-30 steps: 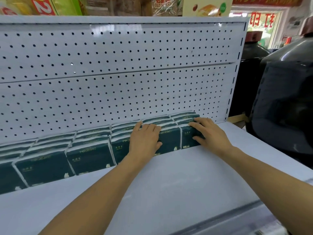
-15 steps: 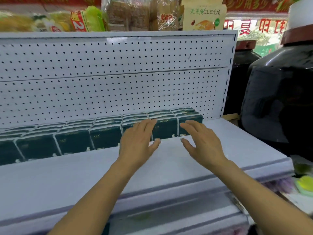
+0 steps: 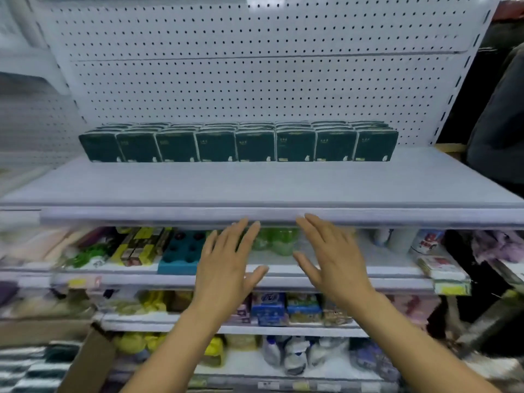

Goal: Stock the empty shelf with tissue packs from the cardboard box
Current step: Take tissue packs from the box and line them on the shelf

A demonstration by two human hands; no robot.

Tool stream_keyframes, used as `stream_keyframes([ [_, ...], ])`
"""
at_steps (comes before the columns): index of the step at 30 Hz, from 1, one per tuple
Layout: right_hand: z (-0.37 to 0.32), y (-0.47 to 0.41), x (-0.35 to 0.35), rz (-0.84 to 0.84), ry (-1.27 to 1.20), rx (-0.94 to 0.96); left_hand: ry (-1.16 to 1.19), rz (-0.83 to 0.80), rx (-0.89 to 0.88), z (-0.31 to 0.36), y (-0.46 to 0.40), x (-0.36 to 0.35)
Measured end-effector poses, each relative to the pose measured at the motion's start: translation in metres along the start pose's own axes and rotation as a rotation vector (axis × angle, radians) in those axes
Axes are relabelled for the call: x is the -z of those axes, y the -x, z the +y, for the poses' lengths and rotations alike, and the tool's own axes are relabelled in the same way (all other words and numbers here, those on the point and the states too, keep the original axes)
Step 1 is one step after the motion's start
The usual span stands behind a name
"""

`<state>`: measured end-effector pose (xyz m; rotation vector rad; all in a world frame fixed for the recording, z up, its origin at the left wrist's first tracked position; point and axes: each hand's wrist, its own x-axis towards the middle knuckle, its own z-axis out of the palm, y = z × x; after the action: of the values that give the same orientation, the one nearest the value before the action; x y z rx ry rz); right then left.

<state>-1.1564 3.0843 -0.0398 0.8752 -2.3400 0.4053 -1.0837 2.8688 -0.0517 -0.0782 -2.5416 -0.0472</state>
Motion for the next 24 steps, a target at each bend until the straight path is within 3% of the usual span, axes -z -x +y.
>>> stream_keyframes([
  [12, -0.189, -0.011, -0.08, -0.191, -0.087, 0.144, -0.075, -0.156, 0.297, -0.16, 0.146, 0.05],
  [24, -0.463, -0.018, -0.197, -0.384, -0.226, 0.179, -0.089, -0.392, 0.503, -0.395, 0.323, 0.103],
])
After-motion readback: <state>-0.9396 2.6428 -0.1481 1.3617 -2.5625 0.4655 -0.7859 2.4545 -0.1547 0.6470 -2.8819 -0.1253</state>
